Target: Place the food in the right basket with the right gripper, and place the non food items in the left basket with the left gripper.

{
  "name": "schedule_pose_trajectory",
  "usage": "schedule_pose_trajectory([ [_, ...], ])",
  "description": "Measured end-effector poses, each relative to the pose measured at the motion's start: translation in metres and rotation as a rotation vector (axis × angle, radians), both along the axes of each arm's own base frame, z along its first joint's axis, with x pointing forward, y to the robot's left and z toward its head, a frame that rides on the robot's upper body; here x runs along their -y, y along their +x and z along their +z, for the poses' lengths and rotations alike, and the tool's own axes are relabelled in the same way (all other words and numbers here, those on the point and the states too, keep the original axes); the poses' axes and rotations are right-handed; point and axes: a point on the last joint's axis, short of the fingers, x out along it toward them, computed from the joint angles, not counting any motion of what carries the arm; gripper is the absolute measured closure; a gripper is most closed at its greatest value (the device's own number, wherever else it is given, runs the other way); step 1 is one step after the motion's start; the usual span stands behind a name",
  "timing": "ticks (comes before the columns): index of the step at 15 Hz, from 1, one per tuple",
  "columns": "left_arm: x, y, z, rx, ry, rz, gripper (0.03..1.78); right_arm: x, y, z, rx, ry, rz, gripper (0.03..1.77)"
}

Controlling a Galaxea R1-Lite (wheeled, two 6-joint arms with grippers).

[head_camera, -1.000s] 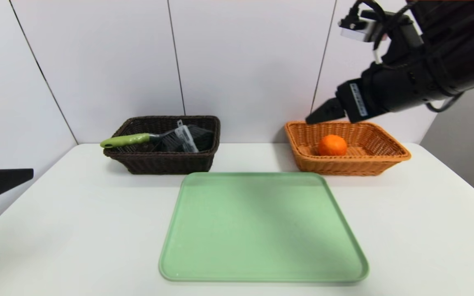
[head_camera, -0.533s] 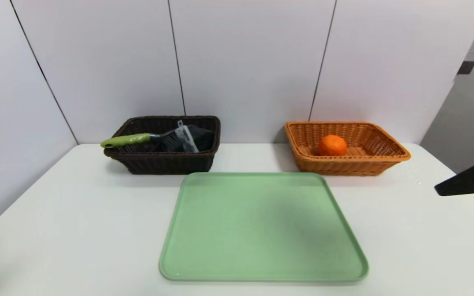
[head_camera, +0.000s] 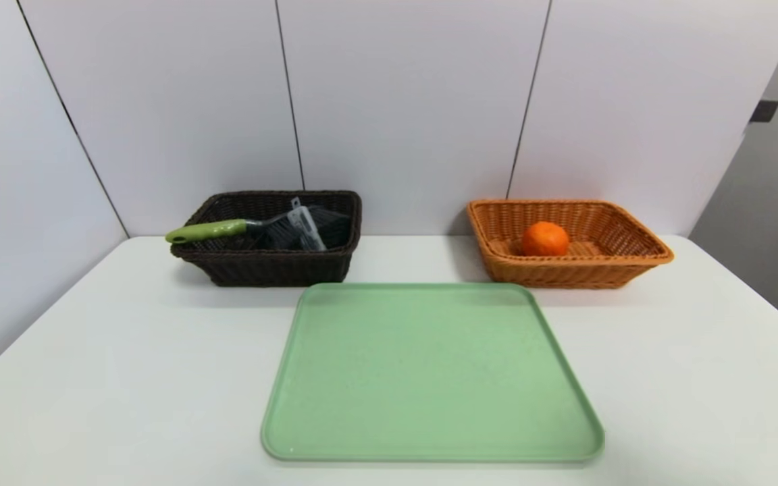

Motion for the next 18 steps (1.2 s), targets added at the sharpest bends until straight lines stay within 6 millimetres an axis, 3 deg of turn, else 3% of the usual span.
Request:
schedule_pose_trajectory([
  [5, 0.002, -0.042, -0.050, 0.050, -0.002, 0.015, 0.12, 0.013, -0.077, -0.060, 0.190, -0.013, -0.042, 0.11],
  [8, 0.004, -0.053, -0.076, 0.092, -0.012, -0.011, 0.12, 0.015, -0.107, -0.094, 0.340, -0.037, -0.035, 0.11],
  [10, 0.004, -0.056, -0.083, 0.112, -0.006, -0.019, 0.12, 0.015, -0.115, -0.097, 0.468, -0.004, -0.088, 0.11],
  [16, 0.004, -0.058, -0.088, 0.126, 0.012, -0.025, 0.12, 0.006, -0.127, -0.102, 0.522, -0.075, -0.154, 0.11],
  [18, 0.004, -0.058, -0.088, 0.126, 0.010, -0.023, 0.12, 0.002, -0.129, -0.107, 0.545, -0.096, -0.103, 0.11],
])
